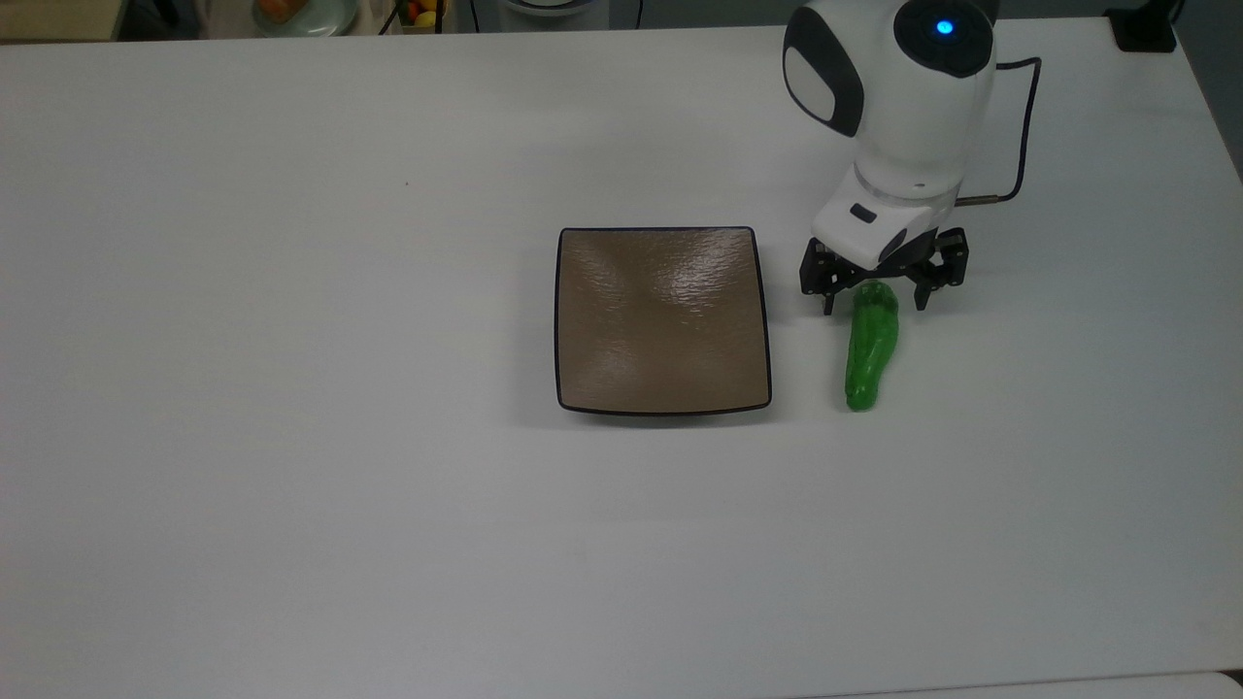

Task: Chili peppers are placed on a ceramic plate
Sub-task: 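Lower the gripper over the green chili pepper and close on it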

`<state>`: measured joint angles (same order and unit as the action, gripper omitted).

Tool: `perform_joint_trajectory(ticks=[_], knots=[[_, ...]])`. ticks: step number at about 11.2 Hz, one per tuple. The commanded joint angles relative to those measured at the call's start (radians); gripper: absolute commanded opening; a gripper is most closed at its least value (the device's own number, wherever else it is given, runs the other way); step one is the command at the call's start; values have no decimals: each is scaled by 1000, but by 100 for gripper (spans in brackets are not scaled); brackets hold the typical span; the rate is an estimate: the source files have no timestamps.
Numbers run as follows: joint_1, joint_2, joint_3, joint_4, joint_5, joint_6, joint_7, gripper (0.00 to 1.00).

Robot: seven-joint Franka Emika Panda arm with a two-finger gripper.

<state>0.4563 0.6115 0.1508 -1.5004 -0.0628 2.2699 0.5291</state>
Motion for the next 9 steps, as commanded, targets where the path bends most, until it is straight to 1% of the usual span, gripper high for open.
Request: perform_joint_trajectory(ticks=[1,2,3,6,7,9], knots=[[8,16,-4,-15,-28,29,23,92],[7,16,-4,-15,-31,39,22,82],[8,16,-4,-15,-34,48,20,65],[8,14,-4,-14,-40,48,19,25],[8,14,-4,-12,-40,48,17,19],[8,2,-2,-11,-37,42,17,19]])
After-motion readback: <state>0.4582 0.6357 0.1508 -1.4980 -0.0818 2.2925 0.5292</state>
